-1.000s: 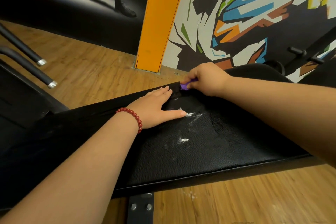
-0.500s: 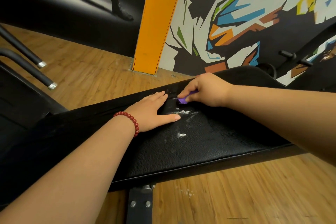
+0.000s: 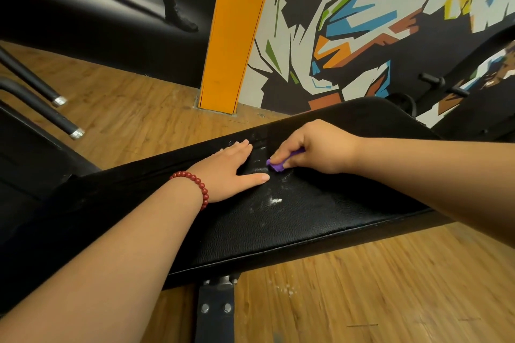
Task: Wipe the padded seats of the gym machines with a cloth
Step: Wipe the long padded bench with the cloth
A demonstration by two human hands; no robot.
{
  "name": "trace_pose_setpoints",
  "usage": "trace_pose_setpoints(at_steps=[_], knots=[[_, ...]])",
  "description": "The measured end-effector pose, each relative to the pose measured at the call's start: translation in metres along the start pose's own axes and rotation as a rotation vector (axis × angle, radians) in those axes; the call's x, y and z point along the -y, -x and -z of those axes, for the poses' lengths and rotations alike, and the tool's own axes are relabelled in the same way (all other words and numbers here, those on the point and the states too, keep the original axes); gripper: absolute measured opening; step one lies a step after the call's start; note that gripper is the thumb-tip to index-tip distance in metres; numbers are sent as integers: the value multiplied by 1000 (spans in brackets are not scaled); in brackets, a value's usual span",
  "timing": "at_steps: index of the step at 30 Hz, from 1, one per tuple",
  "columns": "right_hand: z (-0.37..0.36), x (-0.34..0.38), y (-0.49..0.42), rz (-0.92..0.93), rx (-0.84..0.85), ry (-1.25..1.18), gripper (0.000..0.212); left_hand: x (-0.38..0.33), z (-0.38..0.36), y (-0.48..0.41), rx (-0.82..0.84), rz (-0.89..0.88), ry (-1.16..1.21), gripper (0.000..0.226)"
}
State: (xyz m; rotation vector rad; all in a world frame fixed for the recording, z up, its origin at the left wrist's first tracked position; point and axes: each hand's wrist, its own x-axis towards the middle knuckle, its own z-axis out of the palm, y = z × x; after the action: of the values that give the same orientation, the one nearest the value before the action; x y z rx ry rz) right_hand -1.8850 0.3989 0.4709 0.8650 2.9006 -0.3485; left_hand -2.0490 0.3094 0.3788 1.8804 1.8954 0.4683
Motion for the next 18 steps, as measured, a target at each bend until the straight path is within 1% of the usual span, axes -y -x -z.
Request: trace_pose_setpoints(at_steps=[4,6,9,13,15,18], knots=[[0,1,-10,-71,-106,89,27,-2,2,5,-5,-12,0,77],[0,3,-13,-99,-127,99,27,-3,4,7,-1,-20,-5,76],[-1,6,-4,-91,-91,62,26,-4,3,9,14,-22,-13,77],[-5,10,18,-37,6,0,26,-3,2,8,17,-22,-35,79],[-5,12,20,-30,5,14,26,-4,2,9,22,-20,-40,78],[-4,13,13,-71,-63,50,27,-5,1,10,26,-19,-65,76]])
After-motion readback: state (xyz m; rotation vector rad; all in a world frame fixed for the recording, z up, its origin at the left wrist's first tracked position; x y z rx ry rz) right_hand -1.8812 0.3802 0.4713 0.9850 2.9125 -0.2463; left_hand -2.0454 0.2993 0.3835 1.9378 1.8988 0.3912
